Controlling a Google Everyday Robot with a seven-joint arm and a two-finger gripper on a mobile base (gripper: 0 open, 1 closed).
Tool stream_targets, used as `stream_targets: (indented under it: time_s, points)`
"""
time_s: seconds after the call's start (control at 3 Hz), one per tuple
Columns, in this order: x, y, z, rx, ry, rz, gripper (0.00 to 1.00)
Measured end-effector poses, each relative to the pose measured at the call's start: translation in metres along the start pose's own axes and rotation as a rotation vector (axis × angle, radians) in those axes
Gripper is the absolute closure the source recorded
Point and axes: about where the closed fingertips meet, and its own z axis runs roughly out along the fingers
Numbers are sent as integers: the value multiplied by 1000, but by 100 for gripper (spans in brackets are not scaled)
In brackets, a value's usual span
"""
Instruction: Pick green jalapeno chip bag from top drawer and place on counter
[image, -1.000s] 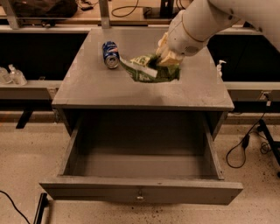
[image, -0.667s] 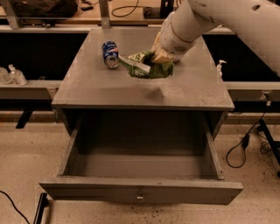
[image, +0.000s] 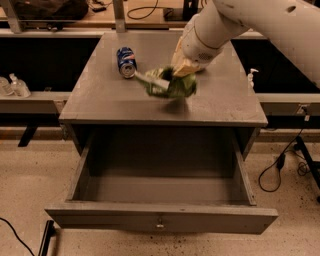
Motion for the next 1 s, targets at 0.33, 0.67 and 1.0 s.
stream_targets:
  time_s: [0.33, 0.67, 1.0]
  points:
    - [-1, 1, 1, -3, -1, -1, 6]
    - [-1, 1, 2, -4, -1, -2, 0]
    - [-1, 1, 2, -4, -1, -2, 0]
